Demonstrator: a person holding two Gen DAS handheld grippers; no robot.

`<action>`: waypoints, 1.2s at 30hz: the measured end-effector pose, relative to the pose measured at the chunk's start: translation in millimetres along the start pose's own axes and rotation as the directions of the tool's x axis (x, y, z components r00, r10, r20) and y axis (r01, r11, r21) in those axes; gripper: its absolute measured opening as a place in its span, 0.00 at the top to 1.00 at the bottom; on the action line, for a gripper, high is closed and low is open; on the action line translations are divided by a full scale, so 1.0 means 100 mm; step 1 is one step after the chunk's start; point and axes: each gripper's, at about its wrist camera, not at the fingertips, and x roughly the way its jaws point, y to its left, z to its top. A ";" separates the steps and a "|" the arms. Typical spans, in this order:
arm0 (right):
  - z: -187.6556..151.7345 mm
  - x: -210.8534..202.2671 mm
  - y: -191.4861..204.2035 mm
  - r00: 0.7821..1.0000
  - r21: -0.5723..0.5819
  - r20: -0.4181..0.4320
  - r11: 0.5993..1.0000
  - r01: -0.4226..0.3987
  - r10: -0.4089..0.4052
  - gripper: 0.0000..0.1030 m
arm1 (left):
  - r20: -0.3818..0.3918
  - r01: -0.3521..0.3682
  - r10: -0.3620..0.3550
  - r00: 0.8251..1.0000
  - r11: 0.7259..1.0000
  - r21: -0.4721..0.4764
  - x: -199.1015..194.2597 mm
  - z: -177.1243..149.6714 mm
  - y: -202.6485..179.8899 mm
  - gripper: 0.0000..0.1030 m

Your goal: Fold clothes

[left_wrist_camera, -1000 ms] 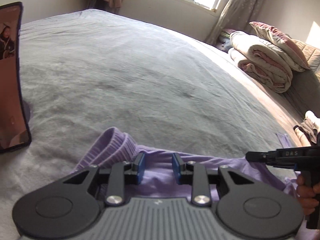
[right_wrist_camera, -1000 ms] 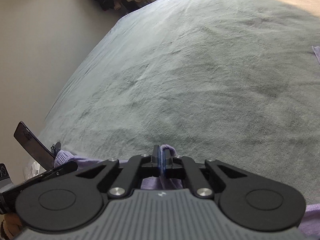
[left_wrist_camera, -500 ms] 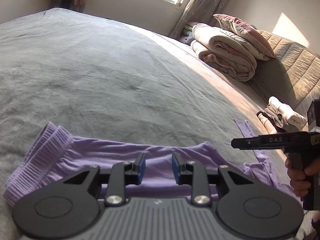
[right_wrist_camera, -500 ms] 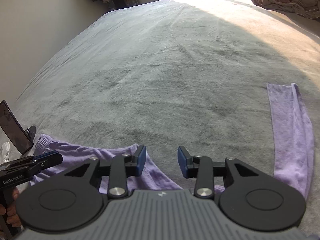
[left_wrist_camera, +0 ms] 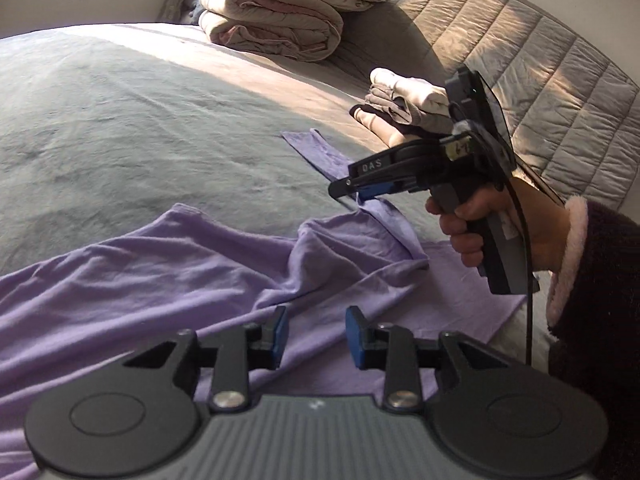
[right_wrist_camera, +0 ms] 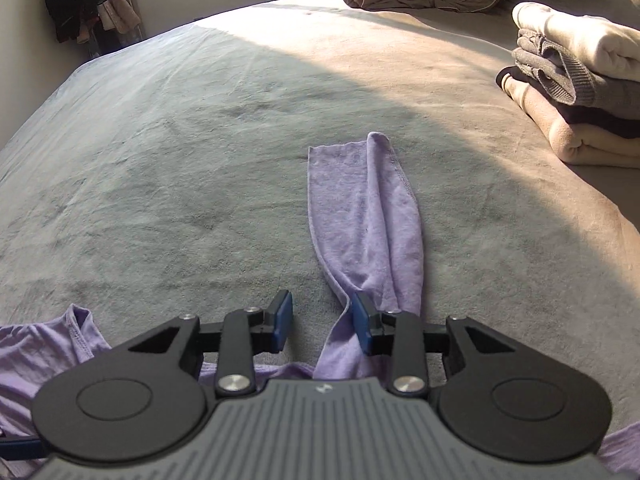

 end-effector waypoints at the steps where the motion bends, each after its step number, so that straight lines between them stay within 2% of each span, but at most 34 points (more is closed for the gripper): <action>1: 0.00 0.02 0.01 1.000 -0.018 0.014 1.000 0.024 -0.024 0.71 | -0.006 0.001 -0.001 1.000 1.000 0.010 0.03 0.00 -0.03 0.68; 5: 0.02 0.09 0.04 0.991 -0.082 0.069 0.990 0.119 -0.114 0.74 | -0.027 -0.001 0.002 1.000 1.000 0.025 0.13 0.01 -0.16 0.65; 7: 0.02 0.09 -0.02 0.988 -0.090 0.079 0.986 0.142 -0.136 0.99 | -0.029 -0.007 0.008 1.000 0.999 0.032 0.14 0.02 -0.20 0.65; 15: 0.07 -0.40 -0.51 0.987 0.036 0.142 0.996 0.076 -0.081 0.99 | -0.025 -0.020 0.022 0.999 0.999 0.050 0.20 0.08 -0.41 0.56; 19: 0.06 -0.69 -0.76 0.982 0.083 0.169 0.994 0.066 -0.079 0.99 | -0.033 -0.015 0.018 0.999 0.995 0.094 0.26 0.10 -0.56 0.51; 23: -0.03 -0.95 -0.97 0.982 0.112 0.175 0.992 0.056 -0.075 0.99 | -0.044 -0.020 0.025 0.999 0.993 0.117 0.32 0.12 -0.65 0.50; 28: -0.26 -1.11 -1.17 0.991 0.142 0.102 0.987 0.076 -0.091 0.99 | -0.036 -0.011 0.015 0.999 0.994 0.111 0.33 0.15 -0.68 0.50; 33: -0.59 -0.98 -1.34 0.995 0.146 -0.028 0.984 0.103 -0.100 0.99 | -0.031 -0.006 0.009 0.999 0.996 0.088 0.39 0.20 -0.70 0.50; 36: -0.72 -0.93 -1.40 0.997 0.159 -0.010 0.984 0.081 -0.081 0.93 | -0.035 0.011 -0.009 0.999 0.997 0.070 0.43 0.22 -0.74 0.50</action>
